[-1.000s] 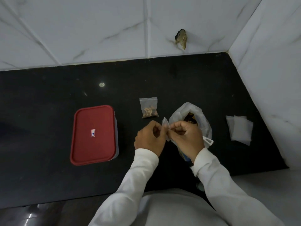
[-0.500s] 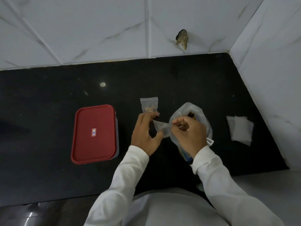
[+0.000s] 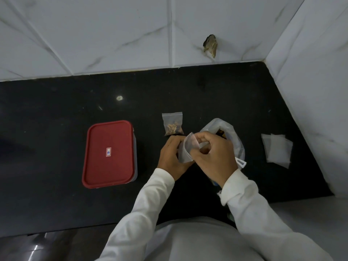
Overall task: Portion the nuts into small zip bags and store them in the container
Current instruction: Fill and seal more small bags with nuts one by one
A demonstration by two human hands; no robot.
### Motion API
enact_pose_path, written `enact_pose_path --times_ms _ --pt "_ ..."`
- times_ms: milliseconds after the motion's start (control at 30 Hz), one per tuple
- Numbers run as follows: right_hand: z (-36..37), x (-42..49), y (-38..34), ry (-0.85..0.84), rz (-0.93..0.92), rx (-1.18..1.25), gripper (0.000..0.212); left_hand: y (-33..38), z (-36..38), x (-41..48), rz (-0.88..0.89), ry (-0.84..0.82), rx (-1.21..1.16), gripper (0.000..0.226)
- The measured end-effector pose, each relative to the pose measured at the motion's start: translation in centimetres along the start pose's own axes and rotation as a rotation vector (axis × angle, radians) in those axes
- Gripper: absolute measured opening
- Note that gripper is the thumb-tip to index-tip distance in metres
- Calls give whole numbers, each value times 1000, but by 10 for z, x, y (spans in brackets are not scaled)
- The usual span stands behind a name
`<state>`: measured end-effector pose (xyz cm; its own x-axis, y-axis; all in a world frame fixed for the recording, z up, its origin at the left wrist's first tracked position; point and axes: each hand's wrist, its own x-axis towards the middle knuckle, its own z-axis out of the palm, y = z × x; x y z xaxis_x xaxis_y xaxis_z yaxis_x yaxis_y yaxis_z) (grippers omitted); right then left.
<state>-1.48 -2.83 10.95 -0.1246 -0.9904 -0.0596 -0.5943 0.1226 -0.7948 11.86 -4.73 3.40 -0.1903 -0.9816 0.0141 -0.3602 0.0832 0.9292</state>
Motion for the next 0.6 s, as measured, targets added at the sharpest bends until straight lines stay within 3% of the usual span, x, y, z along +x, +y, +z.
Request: enact_pose_path --times_ms 133,333,433,600 --pt "-1 0 -3 30 -53 -77 36 -3 6 -2 -50 74 2 49" --pt "-9 7 -2 -189 116 -127 62 -2 9 -3 122 -39 255 52" --pt "-6 13 -5 -194 138 -305 65 -4 13 -7 106 -50 289 58" --pt "1 15 -7 -203 113 -513 70 -1 21 -17 250 54 238 52"
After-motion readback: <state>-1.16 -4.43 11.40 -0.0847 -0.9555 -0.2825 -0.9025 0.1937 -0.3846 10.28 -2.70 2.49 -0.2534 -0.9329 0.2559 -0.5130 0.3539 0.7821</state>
